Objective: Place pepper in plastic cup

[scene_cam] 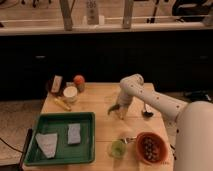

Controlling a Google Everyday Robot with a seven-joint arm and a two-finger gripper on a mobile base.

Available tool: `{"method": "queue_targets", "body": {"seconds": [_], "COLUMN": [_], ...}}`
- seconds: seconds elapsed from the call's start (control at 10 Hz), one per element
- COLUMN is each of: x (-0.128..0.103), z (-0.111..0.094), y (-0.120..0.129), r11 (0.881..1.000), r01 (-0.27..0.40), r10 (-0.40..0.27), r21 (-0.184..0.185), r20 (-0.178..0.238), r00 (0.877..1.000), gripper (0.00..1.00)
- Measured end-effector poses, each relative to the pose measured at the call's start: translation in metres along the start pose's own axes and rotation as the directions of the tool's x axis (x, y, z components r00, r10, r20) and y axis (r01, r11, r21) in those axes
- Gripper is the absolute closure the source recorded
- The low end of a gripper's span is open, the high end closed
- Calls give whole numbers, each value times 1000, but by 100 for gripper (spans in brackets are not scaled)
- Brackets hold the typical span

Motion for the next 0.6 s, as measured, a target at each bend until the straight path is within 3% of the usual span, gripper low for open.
{"method": "queue_targets", "body": {"seconds": [0.1, 0.2, 0.6], "x": [3, 3, 7], "z": [-2, -3, -1], "y": [2, 2, 0], "r11": [1000, 1000, 1000], "r01": [-2, -2, 13], "r10": [2, 2, -13], "r21": [-5, -5, -1], "r20": [-5, -5, -9], "r00": [1000, 1000, 1000], "gripper": [95, 99, 100]}}
